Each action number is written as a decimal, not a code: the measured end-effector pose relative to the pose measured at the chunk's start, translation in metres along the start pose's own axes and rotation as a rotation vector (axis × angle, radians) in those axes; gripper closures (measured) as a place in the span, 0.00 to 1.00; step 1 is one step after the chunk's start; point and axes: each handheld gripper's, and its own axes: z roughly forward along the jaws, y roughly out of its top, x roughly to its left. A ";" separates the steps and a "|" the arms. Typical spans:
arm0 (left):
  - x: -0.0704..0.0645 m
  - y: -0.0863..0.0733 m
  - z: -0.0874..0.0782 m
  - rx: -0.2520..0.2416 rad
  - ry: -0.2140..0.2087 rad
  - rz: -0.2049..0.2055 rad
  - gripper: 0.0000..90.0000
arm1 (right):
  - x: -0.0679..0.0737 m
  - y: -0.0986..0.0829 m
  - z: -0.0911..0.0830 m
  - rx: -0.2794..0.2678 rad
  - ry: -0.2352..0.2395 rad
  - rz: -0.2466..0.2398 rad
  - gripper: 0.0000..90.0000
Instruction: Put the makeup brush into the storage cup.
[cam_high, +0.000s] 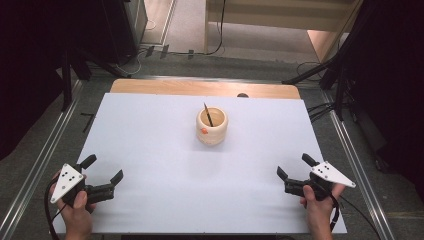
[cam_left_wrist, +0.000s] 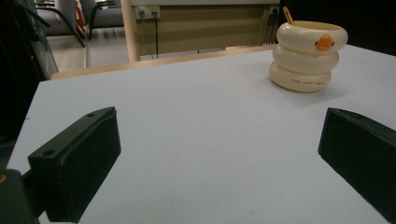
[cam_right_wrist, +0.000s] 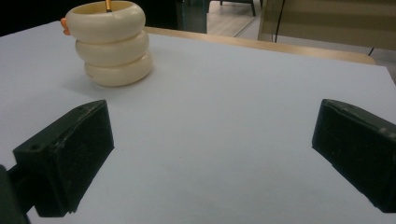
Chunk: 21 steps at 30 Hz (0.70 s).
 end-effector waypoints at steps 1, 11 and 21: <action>0.000 0.000 0.000 0.001 0.001 0.001 0.00 | 0.000 -0.001 -0.001 0.004 -0.003 0.001 0.00; 0.000 0.000 0.001 0.001 -0.001 0.003 0.00 | -0.006 -0.005 -0.015 -0.006 -0.014 -0.007 0.00; -0.001 0.000 0.002 0.008 -0.005 0.014 0.00 | -0.006 -0.004 -0.008 -0.012 -0.010 -0.009 0.00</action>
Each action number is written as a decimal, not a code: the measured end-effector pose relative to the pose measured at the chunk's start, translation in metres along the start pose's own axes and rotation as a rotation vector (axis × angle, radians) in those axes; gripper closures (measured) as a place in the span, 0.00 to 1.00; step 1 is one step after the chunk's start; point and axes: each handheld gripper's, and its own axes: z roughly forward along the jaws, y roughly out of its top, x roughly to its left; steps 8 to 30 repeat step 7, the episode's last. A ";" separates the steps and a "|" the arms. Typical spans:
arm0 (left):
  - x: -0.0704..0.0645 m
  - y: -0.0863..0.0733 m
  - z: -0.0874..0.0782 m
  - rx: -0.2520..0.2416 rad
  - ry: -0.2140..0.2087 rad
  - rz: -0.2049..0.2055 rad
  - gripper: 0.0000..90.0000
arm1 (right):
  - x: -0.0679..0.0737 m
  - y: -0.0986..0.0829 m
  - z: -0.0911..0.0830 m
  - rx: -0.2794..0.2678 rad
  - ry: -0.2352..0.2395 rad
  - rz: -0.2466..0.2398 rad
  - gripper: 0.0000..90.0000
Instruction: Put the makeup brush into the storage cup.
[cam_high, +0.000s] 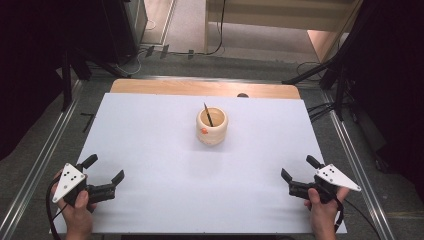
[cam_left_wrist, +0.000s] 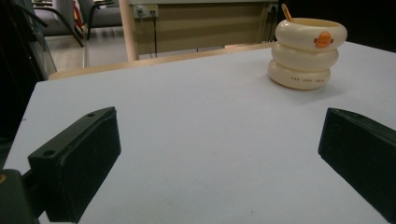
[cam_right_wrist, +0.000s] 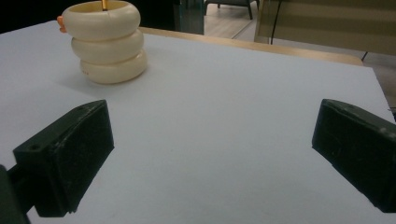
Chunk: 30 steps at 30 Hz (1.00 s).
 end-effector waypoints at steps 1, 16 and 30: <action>0.000 0.000 0.000 0.000 -0.001 0.000 0.00 | 0.000 0.000 0.000 0.000 0.000 0.001 0.00; 0.000 0.000 0.001 0.002 -0.004 0.001 0.00 | -0.002 -0.001 -0.001 0.002 -0.005 0.008 0.00; 0.000 0.000 0.001 0.002 -0.004 0.001 0.00 | -0.002 -0.001 -0.001 0.002 -0.005 0.008 0.00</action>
